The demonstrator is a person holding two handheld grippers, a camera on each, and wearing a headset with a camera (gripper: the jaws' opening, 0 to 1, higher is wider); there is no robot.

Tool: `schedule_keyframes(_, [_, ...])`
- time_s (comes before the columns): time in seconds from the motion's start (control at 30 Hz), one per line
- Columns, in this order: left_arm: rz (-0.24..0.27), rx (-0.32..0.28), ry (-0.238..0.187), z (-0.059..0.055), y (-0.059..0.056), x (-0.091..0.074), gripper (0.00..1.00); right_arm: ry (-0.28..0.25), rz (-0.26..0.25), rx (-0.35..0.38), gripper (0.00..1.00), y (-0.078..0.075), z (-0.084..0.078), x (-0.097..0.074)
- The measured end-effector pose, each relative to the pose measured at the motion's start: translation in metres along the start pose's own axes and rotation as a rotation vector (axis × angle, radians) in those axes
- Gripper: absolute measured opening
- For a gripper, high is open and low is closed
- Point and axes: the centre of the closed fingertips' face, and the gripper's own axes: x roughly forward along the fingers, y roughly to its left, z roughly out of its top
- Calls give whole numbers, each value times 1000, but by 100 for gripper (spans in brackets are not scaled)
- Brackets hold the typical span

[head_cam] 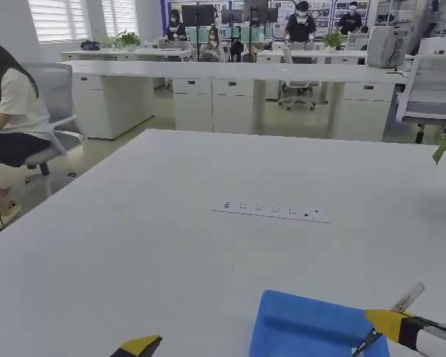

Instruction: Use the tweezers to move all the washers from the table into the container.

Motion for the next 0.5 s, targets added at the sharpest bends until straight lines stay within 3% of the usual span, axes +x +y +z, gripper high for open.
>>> schedule_keyframes(0.2, [2,15,14,-2,0,0,83,60,-36,-106,3,-5,-11,11])
schedule_keyframes(0.37, [1,15,22,-4,0,0,83,153,-49,-210,3,-9,-26,16])
schedule_keyframes(0.5, [2,20,29,-5,0,0,82,184,-64,-269,3,-10,-31,19])
